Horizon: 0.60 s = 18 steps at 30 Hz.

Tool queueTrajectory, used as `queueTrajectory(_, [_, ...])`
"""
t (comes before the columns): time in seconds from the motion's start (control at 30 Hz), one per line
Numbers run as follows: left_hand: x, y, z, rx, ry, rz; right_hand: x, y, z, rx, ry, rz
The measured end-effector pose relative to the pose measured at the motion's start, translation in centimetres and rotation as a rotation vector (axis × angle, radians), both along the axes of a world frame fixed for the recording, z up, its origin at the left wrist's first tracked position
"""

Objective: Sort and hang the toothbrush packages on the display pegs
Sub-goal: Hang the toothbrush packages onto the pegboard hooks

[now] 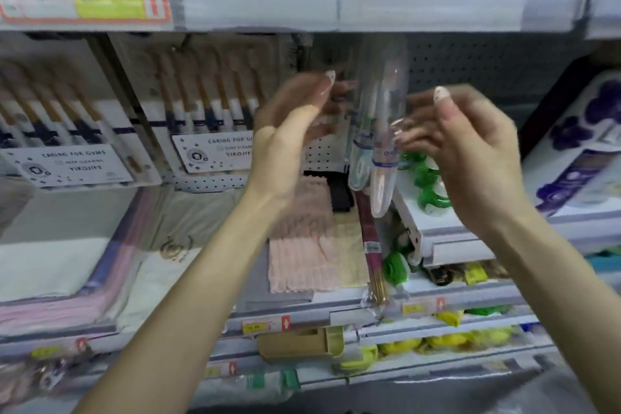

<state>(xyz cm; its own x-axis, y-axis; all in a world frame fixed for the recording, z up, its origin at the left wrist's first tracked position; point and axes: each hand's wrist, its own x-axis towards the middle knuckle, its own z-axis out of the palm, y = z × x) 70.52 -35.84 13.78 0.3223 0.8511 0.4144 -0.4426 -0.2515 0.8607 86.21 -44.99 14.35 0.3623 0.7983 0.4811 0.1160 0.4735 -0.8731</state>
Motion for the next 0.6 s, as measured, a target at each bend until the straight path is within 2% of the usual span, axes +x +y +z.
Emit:
queueTrajectory(0.1, [1.7, -0.8, -0.4, -0.014, -0.053, 0.079, 1.7, 0.0, 0.3, 0.052, 0.064, -0.127])
queueTrajectory(0.23, [3.8, -1.8, -0.9, -0.05, 0.199, 0.128, 1.5, 1.8, 0.1, -0.097, 0.018, -0.11])
queueTrajectory(0.37, [5.7, -2.0, 1.3, -0.091, 0.293, 0.076, 0.8, 3.6, 0.0, -0.236, -0.018, -0.075])
queueTrajectory(0.43, [6.0, -1.6, 0.7, -0.025, 0.365, 0.063, 0.9, 4.5, -0.4, -0.32, -0.031, -0.051])
queueTrajectory(0.53, [7.5, -2.0, -0.1, -0.069, 0.447, 0.185, 0.4, 5.1, -1.3, -0.297, -0.049, -0.008])
queueTrajectory(0.6, [7.6, -1.9, -2.0, -0.051, 0.395, 0.174, 0.1, 5.4, -2.1, -0.244, -0.077, -0.012])
